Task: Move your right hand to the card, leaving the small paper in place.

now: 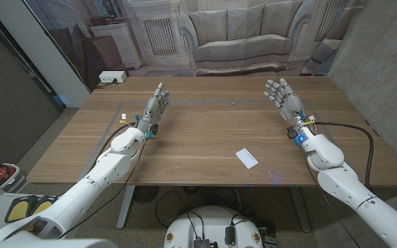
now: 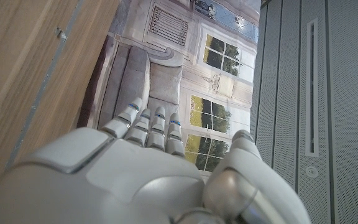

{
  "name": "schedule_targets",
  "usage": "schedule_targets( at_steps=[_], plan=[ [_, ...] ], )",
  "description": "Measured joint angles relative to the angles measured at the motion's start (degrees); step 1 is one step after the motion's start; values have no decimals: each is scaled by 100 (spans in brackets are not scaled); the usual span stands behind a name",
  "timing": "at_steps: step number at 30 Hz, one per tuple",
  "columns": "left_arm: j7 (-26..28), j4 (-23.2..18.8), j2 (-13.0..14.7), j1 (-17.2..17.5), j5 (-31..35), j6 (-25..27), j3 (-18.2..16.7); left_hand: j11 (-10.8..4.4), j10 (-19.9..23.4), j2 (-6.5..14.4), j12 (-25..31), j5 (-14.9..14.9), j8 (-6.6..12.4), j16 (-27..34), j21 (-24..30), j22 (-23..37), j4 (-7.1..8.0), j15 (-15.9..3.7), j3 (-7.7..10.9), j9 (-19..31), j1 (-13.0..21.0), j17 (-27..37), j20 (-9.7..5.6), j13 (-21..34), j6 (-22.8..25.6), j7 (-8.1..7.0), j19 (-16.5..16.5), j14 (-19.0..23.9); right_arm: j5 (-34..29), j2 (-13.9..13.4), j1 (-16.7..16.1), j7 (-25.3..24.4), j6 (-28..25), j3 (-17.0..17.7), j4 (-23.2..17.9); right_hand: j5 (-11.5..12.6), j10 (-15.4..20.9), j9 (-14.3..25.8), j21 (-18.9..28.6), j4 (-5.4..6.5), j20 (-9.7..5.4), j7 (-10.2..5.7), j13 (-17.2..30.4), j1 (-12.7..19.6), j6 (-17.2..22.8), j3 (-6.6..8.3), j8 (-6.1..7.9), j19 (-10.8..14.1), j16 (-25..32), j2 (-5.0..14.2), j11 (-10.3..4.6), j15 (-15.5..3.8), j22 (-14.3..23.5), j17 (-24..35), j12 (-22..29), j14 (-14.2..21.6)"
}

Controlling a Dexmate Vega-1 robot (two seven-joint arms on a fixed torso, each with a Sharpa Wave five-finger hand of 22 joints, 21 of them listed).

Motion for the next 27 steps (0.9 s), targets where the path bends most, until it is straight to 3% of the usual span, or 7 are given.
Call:
schedule_targets(
  at_steps=[27],
  plan=[
    [25,-152,65,152,-83,-92,-51,13,91,23,0,-24,0,0,-24,-15,0,-2,0,0,23,0,-9,0,63,0,53,40,-315,-203,-491,142,477,69,-452,0,84,1,-32,-26,0,-23,1,0,85,-21,0,107,0,0,-39,-59,-1,17,0,59]
  ],
)
